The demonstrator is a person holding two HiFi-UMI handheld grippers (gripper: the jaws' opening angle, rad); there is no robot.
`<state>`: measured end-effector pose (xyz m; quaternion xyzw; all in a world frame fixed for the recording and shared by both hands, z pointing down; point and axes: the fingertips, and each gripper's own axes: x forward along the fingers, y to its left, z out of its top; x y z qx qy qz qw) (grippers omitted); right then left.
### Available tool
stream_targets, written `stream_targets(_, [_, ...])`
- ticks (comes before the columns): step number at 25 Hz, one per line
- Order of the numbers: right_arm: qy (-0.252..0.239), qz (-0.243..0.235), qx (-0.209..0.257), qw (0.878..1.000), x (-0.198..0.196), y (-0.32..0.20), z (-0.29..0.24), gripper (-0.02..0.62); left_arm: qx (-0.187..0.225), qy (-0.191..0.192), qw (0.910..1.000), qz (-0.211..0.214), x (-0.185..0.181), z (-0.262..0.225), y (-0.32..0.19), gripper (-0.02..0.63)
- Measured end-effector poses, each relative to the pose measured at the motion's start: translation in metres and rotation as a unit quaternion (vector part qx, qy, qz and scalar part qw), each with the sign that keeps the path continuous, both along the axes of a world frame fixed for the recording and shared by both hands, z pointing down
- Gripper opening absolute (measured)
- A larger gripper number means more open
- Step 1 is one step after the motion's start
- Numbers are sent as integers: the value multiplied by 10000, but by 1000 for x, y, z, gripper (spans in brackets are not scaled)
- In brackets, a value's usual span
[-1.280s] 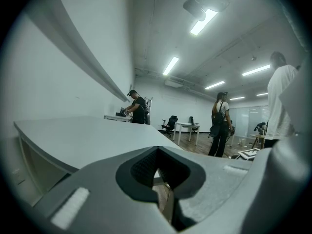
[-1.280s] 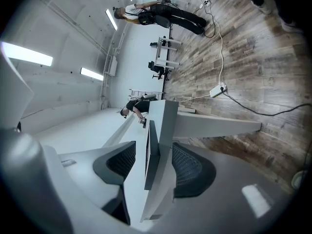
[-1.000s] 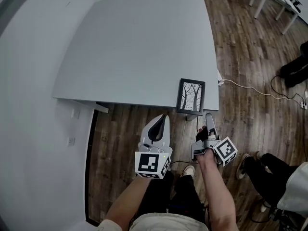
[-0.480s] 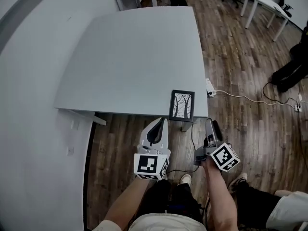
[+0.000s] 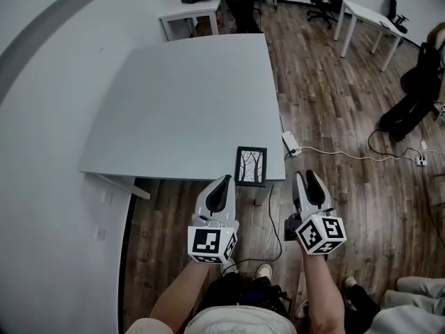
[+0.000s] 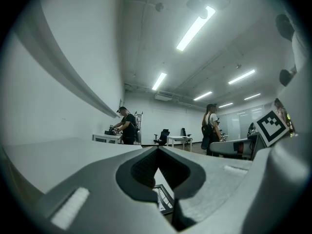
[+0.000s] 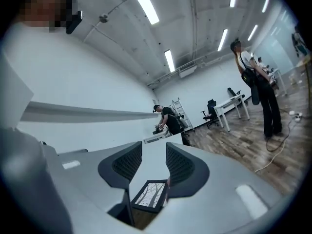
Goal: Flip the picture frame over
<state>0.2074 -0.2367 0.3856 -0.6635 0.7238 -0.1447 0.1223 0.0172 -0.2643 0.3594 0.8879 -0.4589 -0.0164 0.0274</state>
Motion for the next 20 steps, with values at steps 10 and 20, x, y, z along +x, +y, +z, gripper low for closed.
stream_targets(10, [1387,410,60,9895,9,27,-54,32,211,-20,9997,78,7,-35,14,0])
stream_targets(20, [1836,544,-141,9814,3,52,-63,21,335,-60,9993,183,15,-52,31,0])
